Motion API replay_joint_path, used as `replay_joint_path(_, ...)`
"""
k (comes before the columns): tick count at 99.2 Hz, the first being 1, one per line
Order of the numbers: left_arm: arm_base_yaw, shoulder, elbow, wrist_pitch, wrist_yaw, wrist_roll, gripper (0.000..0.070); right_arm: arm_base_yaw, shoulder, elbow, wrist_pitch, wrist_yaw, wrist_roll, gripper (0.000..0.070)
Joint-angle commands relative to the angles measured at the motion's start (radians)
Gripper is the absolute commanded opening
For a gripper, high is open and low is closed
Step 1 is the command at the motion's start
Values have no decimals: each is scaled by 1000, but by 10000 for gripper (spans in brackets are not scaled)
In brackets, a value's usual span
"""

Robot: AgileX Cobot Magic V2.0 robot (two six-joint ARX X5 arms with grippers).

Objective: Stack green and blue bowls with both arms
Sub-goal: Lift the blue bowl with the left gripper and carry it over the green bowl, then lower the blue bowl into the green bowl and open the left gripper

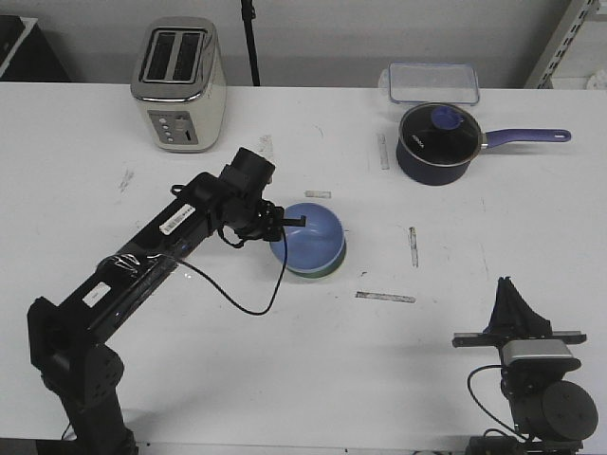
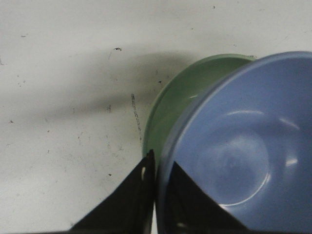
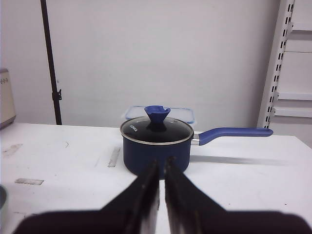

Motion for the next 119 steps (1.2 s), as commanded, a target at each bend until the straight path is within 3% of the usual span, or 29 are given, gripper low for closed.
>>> replay_joint_path(1,-21,31,29,18,2,-4,1,0,-2,2,15,3,-4,10)
replay_joint_path(62,-39,58,28,46,-3,-3,5,0,-2,2,15,3,-4,10)
replay_joint_path(85,-38,59,28,51,-18,-3,60,0,-2,2,15,3,-4,10)
replay_joint_path(90,-38,59,28,53,-18,-3,123,0,-2,2,15,3,-4,10)
replay_joint_path(98,-38,59,28,53,-18,-3,305,0,-2,2,15,3,-4,10)
replay_joint_path(102,-38,59,28,53,-18,-2,353,0,-2,2,15,3,-4,10)
replay_joint_path(119,-38,58,28,52,-18,0,369,0,-2,2,15,3,-4,10)
